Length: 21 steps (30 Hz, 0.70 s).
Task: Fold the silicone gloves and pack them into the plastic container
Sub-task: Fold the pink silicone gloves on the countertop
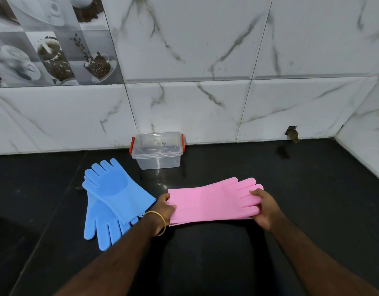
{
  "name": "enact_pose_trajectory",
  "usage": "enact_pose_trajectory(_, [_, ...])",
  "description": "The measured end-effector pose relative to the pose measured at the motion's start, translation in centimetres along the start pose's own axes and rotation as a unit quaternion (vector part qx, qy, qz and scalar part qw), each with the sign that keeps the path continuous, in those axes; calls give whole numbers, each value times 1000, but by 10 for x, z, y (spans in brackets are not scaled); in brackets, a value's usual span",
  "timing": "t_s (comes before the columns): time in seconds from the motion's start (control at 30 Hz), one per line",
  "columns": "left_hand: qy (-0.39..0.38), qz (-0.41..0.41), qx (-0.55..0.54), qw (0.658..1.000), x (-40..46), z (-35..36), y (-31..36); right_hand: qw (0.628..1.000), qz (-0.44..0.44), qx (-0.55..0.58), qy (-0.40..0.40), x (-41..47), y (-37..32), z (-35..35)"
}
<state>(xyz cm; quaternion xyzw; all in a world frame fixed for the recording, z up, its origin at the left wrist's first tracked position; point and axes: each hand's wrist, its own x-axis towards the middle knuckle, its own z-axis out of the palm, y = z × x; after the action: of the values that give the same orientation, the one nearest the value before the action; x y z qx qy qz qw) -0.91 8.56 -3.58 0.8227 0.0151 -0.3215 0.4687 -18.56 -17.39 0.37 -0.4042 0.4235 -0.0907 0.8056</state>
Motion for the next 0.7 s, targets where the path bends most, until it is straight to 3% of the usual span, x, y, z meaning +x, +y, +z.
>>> enact_pose_trajectory(0.3, [49,31,10,998,-1,4,-2,995,-93,-39,6,5,8,-6])
enact_pose_trajectory(0.47, [97,31,22,995,-1,3,-6,952,-210,-190,120,7,11,-8])
enact_pose_trajectory(0.6, [129,60,56,988,-1,-3,-5,918,-236,-281,151,12,15,-9])
enact_pose_trajectory(0.7, [130,55,60,988,-3,-8,-2,912,-244,-287,161,14,16,-8])
